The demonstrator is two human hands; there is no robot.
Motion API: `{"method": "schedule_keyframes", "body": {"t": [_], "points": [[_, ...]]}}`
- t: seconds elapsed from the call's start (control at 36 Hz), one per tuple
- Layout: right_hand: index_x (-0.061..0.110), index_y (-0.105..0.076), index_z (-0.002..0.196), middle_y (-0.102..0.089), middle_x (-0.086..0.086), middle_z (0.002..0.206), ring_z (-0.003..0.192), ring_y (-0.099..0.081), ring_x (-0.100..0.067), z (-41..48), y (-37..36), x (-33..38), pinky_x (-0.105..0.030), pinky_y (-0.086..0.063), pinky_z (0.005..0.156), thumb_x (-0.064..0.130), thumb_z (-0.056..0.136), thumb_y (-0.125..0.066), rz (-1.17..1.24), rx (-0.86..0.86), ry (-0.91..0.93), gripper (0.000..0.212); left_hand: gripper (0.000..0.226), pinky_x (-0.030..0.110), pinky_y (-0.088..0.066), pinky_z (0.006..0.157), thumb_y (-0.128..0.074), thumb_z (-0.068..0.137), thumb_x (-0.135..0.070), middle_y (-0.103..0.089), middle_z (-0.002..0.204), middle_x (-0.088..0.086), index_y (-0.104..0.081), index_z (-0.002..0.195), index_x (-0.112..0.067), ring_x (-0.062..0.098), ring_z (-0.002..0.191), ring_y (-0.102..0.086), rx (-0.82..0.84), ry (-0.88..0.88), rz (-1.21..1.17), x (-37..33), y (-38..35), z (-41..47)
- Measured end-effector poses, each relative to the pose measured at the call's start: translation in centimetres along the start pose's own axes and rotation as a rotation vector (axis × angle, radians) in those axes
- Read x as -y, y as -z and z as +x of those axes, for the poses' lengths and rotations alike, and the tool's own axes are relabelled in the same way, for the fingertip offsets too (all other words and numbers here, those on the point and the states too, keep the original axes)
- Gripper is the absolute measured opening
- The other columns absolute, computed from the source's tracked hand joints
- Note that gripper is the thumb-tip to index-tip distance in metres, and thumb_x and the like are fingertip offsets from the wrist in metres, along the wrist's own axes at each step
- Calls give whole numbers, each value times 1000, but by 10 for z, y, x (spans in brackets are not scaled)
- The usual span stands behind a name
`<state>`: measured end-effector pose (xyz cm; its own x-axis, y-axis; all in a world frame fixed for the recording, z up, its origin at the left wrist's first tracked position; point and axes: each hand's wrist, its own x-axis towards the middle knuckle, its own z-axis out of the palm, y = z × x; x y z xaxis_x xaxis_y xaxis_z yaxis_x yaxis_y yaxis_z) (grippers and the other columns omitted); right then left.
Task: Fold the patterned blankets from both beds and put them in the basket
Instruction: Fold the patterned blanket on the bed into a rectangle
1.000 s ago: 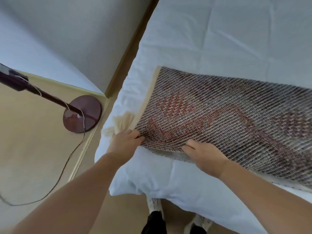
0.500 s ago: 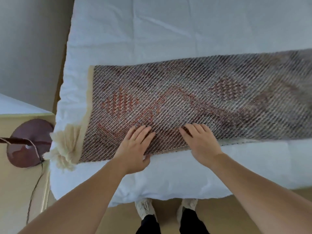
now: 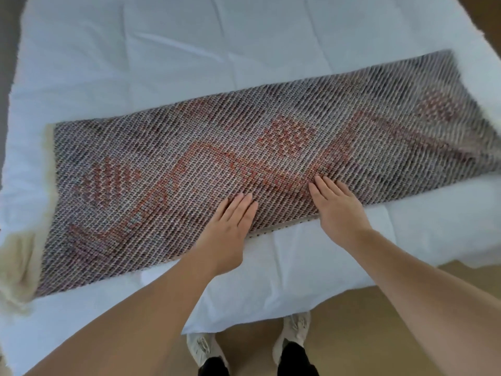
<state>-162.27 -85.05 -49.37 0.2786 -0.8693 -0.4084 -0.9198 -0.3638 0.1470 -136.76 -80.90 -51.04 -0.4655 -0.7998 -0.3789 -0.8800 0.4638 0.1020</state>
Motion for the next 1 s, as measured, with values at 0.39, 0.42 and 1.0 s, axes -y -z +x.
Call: {"method": "schedule_keyframes", "body": {"t": [0.39, 0.42, 1.0], "points": [[21, -5, 153, 5, -9, 160, 147, 10, -27, -10, -2, -20, -44, 9, 117, 51, 93, 4, 171, 71, 276, 68, 69, 35, 19, 115, -2, 84, -37, 28, 155, -1, 12, 150, -22, 12, 137, 34, 134, 31, -117, -11, 14, -1], [22, -3, 153, 7, -9, 160, 147, 11, -27, -7, 1, -23, -43, 9, 117, 53, 92, 7, 179, 71, 269, 69, 71, 33, 19, 114, 4, 82, -41, 25, 156, -1, 10, 151, -21, 11, 138, 32, 93, 80, -132, -11, 16, 5], [17, 9, 152, 16, -9, 159, 146, 14, -26, 204, 61, -19, -45, 4, 119, 58, 96, -10, 128, -110, 146, 72, 70, 44, 9, 118, -14, 96, -54, 17, 159, 7, 10, 151, -17, 23, 145, 18, -161, 420, -134, 88, 60, 177]]}}
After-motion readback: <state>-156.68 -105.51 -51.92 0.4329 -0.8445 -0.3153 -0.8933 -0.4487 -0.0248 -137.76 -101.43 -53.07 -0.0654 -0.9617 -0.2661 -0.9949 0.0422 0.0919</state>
